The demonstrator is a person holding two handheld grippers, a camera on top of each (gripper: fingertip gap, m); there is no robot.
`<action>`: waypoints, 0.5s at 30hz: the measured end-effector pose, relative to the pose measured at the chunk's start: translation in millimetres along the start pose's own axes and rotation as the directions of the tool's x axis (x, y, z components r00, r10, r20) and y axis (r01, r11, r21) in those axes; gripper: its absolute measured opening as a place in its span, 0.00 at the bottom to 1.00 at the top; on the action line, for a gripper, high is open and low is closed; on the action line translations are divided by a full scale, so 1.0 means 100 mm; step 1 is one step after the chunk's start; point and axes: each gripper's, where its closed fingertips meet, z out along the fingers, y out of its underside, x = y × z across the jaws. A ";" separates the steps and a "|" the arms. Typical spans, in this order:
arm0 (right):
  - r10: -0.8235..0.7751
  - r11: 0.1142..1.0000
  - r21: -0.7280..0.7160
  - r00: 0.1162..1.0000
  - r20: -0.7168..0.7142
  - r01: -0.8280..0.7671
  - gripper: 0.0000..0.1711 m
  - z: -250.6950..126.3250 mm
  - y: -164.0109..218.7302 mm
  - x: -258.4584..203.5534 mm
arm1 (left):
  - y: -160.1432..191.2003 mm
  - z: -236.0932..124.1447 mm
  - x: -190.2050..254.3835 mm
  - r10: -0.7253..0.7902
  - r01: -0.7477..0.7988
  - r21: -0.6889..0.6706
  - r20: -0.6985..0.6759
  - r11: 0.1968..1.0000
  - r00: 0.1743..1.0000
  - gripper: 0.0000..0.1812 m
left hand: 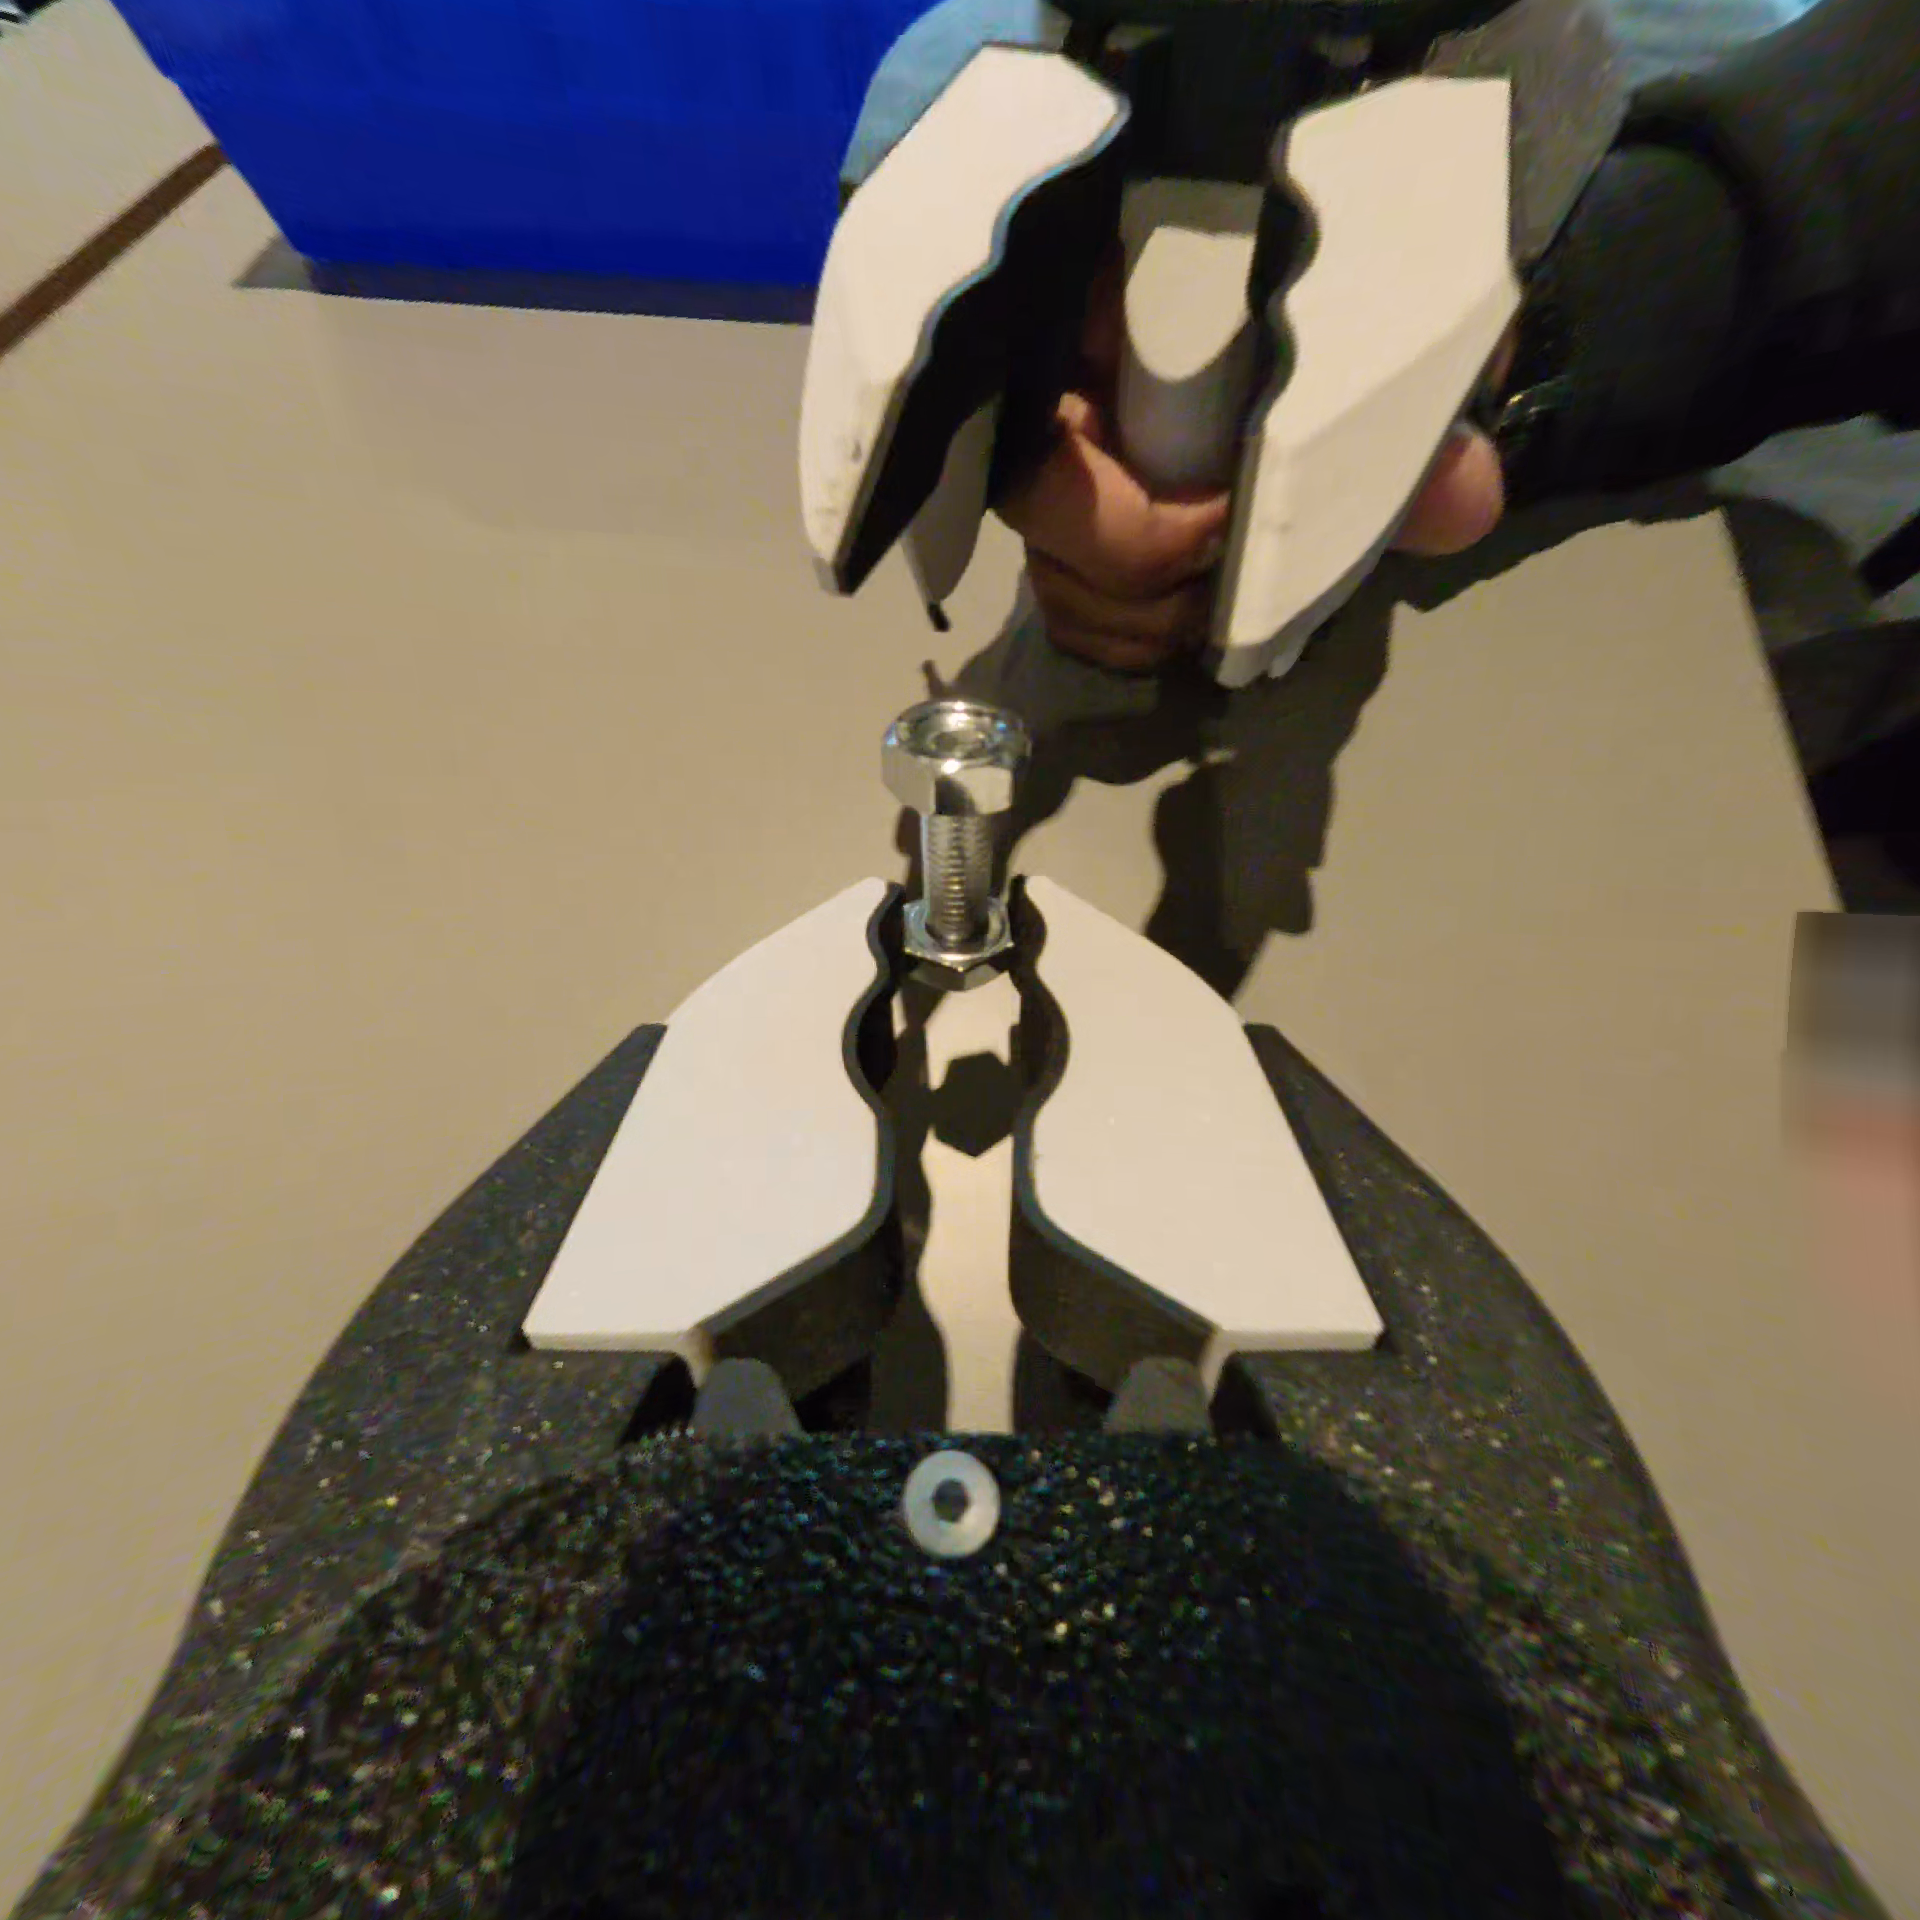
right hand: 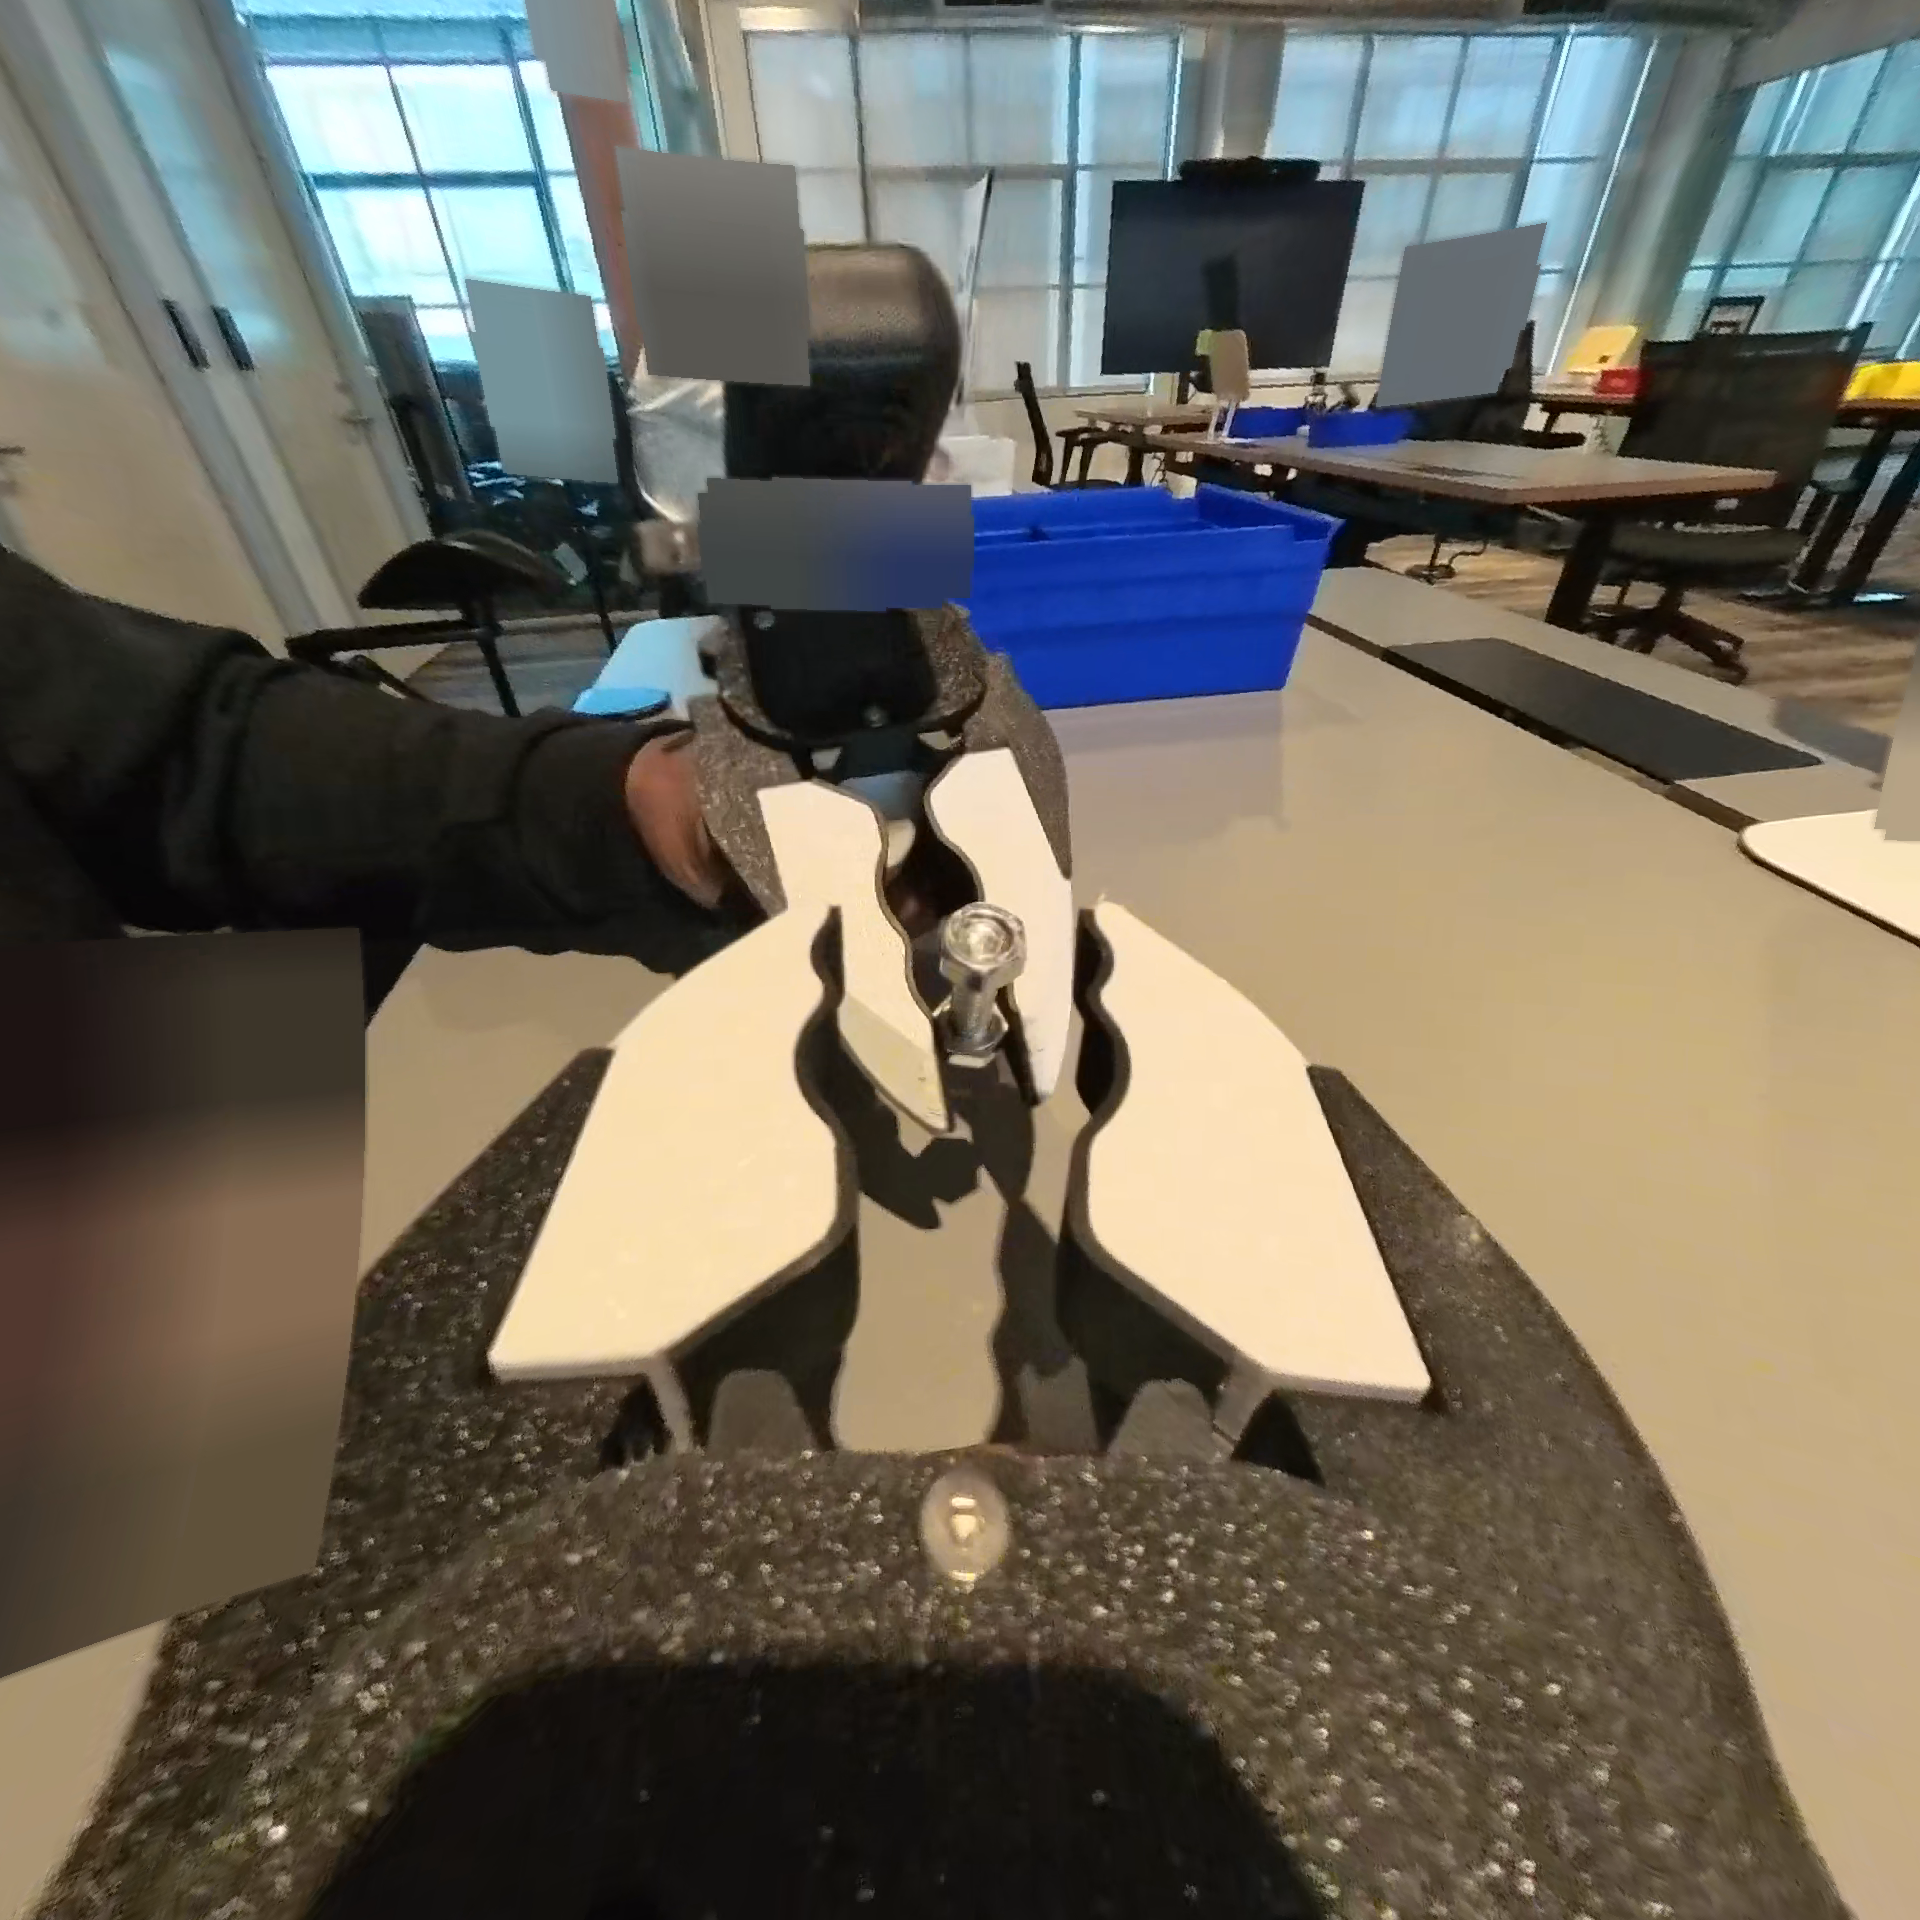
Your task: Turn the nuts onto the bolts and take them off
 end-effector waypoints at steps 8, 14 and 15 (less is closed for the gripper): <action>0.000 1.000 -0.014 0.983 0.186 0.003 0.22 0.01 0.03 -0.25 | -0.05 0.00 0.34 0.037 -0.027 0.044 -0.237 0.999 0.971 0.10; -0.010 1.000 -0.011 0.944 0.329 0.014 0.18 -0.04 0.03 -0.47 | -0.13 -0.09 0.58 0.112 -0.073 0.118 -0.369 0.990 0.923 0.10; -0.012 1.000 -0.009 0.942 0.336 0.016 0.17 -0.04 0.03 -0.49 | -0.13 -0.09 0.60 0.119 -0.078 0.120 -0.379 0.990 0.918 0.10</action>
